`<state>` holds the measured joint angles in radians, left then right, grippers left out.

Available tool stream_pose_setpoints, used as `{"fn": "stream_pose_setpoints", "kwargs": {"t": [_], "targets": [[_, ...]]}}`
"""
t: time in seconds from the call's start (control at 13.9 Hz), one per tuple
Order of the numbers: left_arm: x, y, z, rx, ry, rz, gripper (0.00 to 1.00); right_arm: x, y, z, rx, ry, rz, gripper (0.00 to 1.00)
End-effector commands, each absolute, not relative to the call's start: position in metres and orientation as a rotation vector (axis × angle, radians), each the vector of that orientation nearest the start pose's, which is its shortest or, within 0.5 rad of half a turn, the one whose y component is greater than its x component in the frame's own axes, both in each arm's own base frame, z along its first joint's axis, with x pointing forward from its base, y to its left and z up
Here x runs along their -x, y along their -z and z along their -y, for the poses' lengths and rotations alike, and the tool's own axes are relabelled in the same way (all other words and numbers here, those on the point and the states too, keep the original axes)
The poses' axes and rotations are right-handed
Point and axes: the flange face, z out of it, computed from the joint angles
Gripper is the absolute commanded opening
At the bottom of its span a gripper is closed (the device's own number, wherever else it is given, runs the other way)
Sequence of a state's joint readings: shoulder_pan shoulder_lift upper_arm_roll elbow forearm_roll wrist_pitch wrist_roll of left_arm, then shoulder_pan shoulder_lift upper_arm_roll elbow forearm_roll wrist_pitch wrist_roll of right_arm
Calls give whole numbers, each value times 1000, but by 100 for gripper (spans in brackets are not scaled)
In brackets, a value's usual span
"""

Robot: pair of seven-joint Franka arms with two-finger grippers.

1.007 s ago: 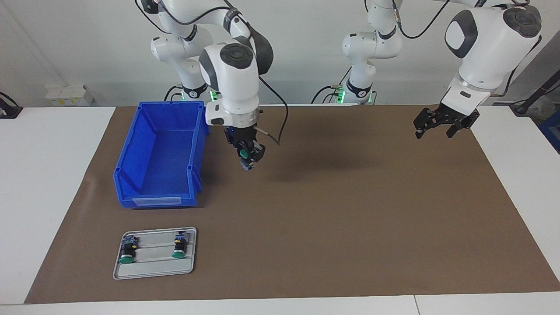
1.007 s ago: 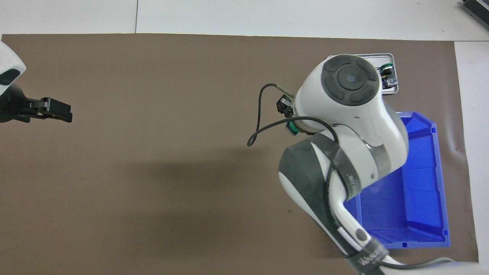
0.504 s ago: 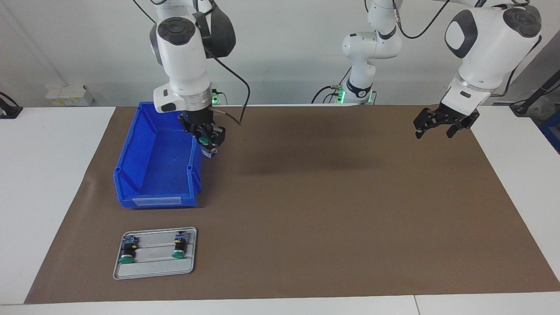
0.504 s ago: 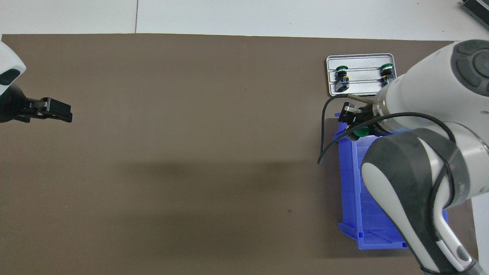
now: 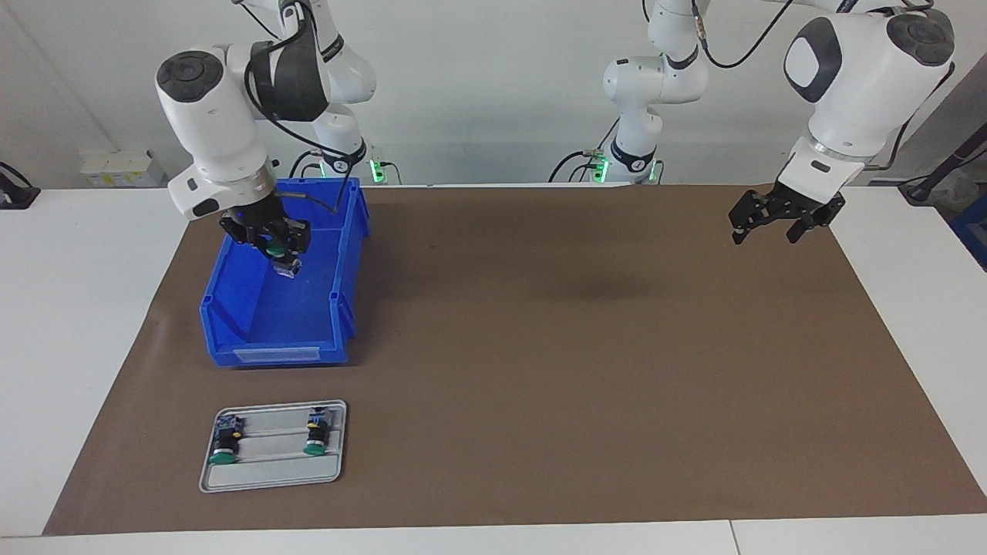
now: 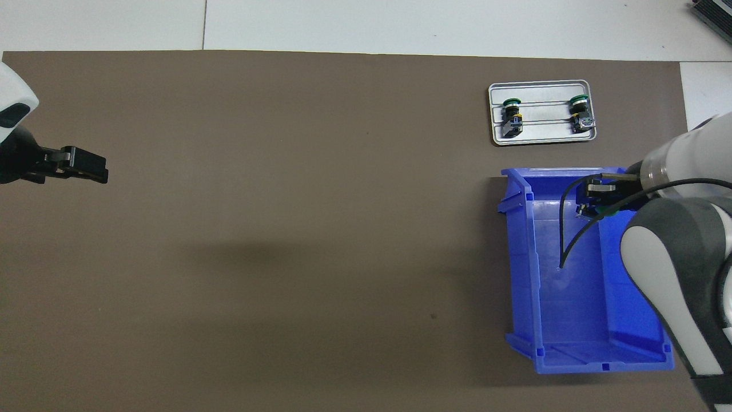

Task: Place and press button with both arms
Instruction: 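Lower the button into the blue bin and open the right gripper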

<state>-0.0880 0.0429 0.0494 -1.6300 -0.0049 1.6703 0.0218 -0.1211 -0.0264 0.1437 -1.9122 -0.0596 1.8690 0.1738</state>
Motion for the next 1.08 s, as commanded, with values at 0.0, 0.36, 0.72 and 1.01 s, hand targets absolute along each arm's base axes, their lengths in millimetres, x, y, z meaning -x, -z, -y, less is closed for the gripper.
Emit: {"fn": "stream_pose_setpoints", "kwargs": {"t": [0.0, 0.36, 0.72, 1.01], "targets": [[-566, -582, 22, 3155, 10, -87, 100, -543, -469, 22, 3185, 48, -116, 0], [-566, -582, 22, 3155, 10, -89, 100, -566, -405, 32, 3167, 73, -17, 0], [-566, -582, 22, 3155, 10, -87, 100, -574, -363, 22, 3152, 7, 69, 0], [-566, -582, 22, 3155, 10, -87, 100, -571, -345, 21, 3148, 51, 65, 0]]}}
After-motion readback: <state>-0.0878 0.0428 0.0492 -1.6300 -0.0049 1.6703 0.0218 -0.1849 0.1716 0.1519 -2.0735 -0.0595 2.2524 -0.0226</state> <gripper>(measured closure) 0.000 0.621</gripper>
